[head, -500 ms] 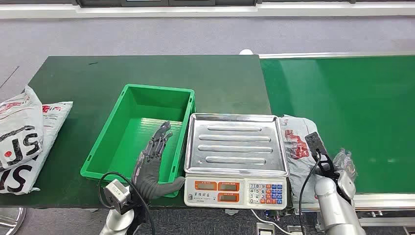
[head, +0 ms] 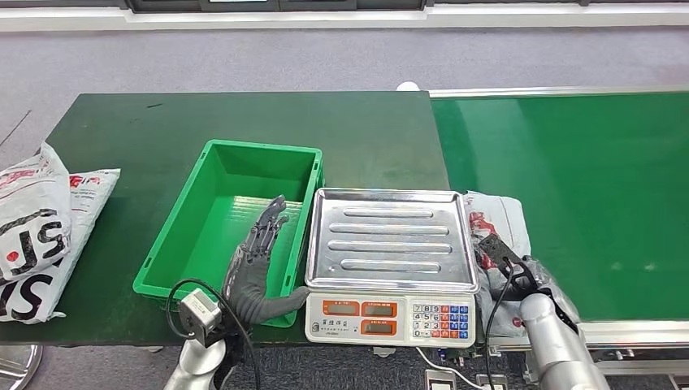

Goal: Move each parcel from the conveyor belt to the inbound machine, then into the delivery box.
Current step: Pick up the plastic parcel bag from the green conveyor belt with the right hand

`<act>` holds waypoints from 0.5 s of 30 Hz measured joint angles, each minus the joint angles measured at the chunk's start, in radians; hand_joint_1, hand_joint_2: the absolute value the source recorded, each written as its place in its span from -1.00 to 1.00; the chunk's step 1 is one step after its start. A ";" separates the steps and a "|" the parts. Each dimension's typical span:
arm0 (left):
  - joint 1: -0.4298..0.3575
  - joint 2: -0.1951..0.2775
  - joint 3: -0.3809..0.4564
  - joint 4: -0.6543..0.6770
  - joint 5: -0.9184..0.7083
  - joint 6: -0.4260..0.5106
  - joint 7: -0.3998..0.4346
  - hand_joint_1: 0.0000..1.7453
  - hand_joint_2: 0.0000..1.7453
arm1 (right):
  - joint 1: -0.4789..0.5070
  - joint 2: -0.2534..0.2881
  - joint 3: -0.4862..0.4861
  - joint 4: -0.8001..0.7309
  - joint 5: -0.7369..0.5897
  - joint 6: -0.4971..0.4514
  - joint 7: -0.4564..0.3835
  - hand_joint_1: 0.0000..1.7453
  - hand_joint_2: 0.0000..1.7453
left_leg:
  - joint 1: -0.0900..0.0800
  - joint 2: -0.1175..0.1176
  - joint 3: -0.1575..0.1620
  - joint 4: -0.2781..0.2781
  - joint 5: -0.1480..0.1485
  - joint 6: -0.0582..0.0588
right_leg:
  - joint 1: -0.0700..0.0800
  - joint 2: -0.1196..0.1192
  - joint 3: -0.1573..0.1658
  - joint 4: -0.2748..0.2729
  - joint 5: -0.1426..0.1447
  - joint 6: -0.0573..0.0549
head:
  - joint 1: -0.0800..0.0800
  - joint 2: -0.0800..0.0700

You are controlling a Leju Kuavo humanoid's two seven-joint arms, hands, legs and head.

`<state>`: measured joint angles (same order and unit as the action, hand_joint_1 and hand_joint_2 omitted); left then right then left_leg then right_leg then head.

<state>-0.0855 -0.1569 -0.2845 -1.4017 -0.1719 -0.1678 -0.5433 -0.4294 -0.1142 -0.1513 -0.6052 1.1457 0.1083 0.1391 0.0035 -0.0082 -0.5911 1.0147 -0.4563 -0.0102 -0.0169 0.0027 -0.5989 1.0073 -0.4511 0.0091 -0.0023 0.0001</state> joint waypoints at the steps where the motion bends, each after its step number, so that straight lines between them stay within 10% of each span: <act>1: -0.001 0.000 0.000 0.002 0.000 0.002 0.001 -1.00 1.00 | -0.007 -0.002 0.001 0.013 -0.002 0.001 0.001 1.00 1.00 | 0.000 0.000 0.000 0.000 0.000 0.000 | 0.000 0.000 0.000 0.000 0.000 0.000 | 0.000 0.000; 15: 0.020 -0.003 0.001 -0.014 0.014 0.030 0.024 -1.00 1.00 | -0.086 -0.016 0.056 0.092 -0.024 -0.018 -0.050 1.00 1.00 | 0.000 0.003 0.003 0.001 -0.001 0.001 | 0.000 0.003 0.003 0.000 0.002 0.002 | 0.000 0.000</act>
<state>-0.0652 -0.1598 -0.2836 -1.4156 -0.1583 -0.1380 -0.5197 -0.5151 -0.1307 -0.0952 -0.5128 1.1221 0.0899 0.0895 0.0035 -0.0051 -0.5884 1.0157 -0.4568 -0.0094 -0.0169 0.0054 -0.5955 1.0073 -0.4493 0.0110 -0.0023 0.0000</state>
